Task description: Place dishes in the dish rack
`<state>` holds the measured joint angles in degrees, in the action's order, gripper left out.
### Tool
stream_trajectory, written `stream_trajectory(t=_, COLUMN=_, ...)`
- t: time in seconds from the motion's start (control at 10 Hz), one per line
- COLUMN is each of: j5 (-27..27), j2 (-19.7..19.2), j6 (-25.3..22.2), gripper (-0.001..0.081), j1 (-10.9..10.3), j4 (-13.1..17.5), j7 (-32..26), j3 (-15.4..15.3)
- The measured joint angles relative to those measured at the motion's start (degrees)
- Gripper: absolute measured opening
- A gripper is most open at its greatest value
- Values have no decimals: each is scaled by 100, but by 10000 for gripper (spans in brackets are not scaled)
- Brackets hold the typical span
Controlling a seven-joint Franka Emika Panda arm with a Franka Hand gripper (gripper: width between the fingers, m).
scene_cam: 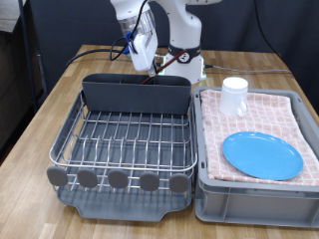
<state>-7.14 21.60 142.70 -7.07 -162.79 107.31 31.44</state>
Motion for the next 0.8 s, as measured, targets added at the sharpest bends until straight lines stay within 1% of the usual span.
stream_trajectory(t=0.1, j5=365, j2=-65, j6=164, gripper=215, j1=139, j4=0, j7=247, j3=-177)
stream_trajectory(t=0.2, j5=735, j2=-86, j6=261, gripper=381, j1=296, j4=0, j7=544, j3=-387)
stream_trajectory(t=0.3, j5=1133, j2=-87, j6=326, gripper=381, j1=465, j4=1, j7=881, j3=-626)
stream_trajectory(t=0.5, j5=1903, j2=-81, j6=344, gripper=710, j1=775, j4=19, j7=1647, j3=-1155)
stream_trajectory(t=0.6, j5=2221, j2=-59, j6=328, gripper=710, j1=881, j4=47, j7=2031, j3=-1418)
stream_trajectory(t=0.7, j5=2464, j2=3, j6=318, gripper=783, j1=939, j4=76, j7=2360, j3=-1665)
stream_trajectory(t=0.8, j5=2675, j2=107, j6=213, gripper=783, j1=969, j4=127, j7=2667, j3=-1900)
